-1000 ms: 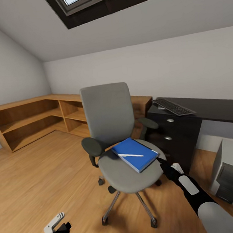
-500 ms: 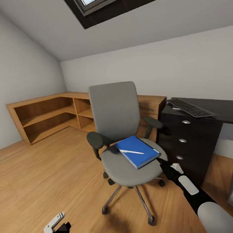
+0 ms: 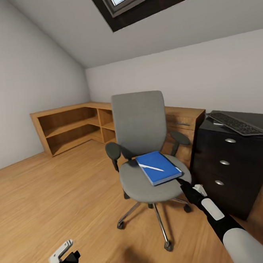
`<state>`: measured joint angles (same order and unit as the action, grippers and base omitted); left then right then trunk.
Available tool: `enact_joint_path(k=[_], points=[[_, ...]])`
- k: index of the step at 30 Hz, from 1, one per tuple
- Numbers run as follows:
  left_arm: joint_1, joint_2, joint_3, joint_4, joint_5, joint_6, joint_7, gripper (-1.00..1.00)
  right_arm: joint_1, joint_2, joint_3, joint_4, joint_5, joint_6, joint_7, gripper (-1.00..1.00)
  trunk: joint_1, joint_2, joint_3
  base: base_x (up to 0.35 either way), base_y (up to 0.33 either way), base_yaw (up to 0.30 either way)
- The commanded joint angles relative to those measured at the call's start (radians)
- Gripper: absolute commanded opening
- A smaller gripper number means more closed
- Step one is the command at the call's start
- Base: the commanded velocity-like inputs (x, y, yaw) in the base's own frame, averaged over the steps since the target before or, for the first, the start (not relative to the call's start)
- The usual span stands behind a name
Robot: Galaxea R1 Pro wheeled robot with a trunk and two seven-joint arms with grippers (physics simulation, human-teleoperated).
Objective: In the bedroom, organize the workspace by keeping the computer under the desk, ensuring the monitor is on the desk, placing the keyboard on the desk next to the monitor, placing the mouse on the desk next to the keyboard, moving the folder from the swivel chair onto the desk next to the mouse, stacking the notebook on top of the folder with the pen on top of the notebook, and positioning the swivel chair next to the desk.
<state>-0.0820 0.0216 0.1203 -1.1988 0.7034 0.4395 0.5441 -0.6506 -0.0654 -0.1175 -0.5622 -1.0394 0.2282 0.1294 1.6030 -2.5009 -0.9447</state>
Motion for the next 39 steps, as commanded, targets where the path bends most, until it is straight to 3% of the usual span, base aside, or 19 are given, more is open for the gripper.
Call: enact_joint_path(k=[1,15,39], points=[[-0.001,0.0,-0.001,-0.001,0.008,0.002,0.007,1.0,-0.001,0.001,-0.003,-0.003,-0.019,0.008,0.007,1.0,0.0,0.0,-0.001,0.0,0.0,0.238],[-0.001,0.0,-0.001,-0.001,0.007,0.002,0.007,1.0,-0.001,0.002,-0.002,-0.003,-0.02,0.008,0.007,1.0,0.0,0.0,0.0,0.0,0.0,0.207],[-0.001,0.0,-0.004,-0.001,0.0,0.002,0.007,1.0,0.0,-0.005,-0.013,-0.001,-0.029,-0.009,0.006,1.0,0.0,0.0,0.0,0.0,0.0,0.007]])
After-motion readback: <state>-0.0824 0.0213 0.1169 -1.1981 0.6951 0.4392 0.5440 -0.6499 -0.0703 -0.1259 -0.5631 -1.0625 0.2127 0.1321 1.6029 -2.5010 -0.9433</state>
